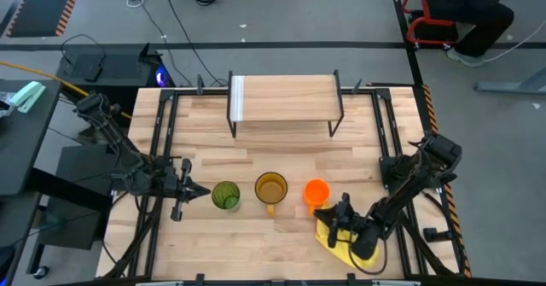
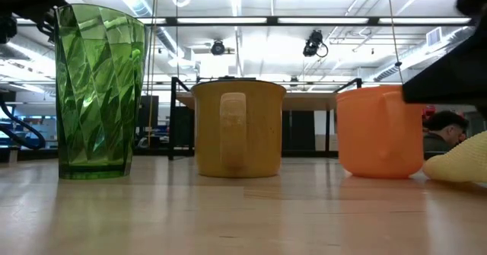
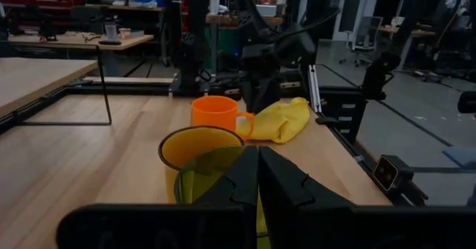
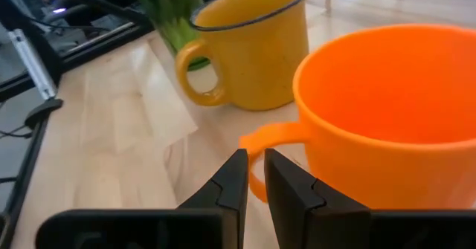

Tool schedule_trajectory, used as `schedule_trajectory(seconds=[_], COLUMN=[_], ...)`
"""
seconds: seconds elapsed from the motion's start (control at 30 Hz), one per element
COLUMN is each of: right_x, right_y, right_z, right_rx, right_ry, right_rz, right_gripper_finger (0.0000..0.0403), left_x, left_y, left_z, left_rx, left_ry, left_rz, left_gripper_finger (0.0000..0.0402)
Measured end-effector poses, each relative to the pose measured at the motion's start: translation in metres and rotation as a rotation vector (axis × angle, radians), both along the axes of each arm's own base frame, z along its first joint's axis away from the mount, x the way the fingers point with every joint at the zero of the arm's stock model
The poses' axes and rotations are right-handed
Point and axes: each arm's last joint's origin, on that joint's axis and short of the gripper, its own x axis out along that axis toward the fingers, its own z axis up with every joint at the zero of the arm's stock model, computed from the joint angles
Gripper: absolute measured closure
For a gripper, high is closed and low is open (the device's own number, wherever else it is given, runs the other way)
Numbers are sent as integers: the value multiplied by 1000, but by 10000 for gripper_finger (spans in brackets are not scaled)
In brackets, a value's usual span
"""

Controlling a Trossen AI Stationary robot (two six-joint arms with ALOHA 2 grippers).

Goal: Stack small to large cups/mugs on shelf
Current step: Put the orange mug on the shelf

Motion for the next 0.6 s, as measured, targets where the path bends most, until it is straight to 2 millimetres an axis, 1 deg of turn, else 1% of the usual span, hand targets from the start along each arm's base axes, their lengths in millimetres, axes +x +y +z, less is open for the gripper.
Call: schedule_trajectory(seconds=[0.37, 0.6], right_x=[1, 1], right_y=[-2, -2], right_z=[0, 0], right_rx=[31, 42], right_ry=[-15, -20], right_rz=[-24, -29], right_gripper_finger=[347, 329], left_x=[0, 0], left_y=[0, 0], left_z=[0, 0], left_rx=[-15, -16], left_ry=[1, 1], left_rz=[1, 1], left_gripper_finger=[378, 379])
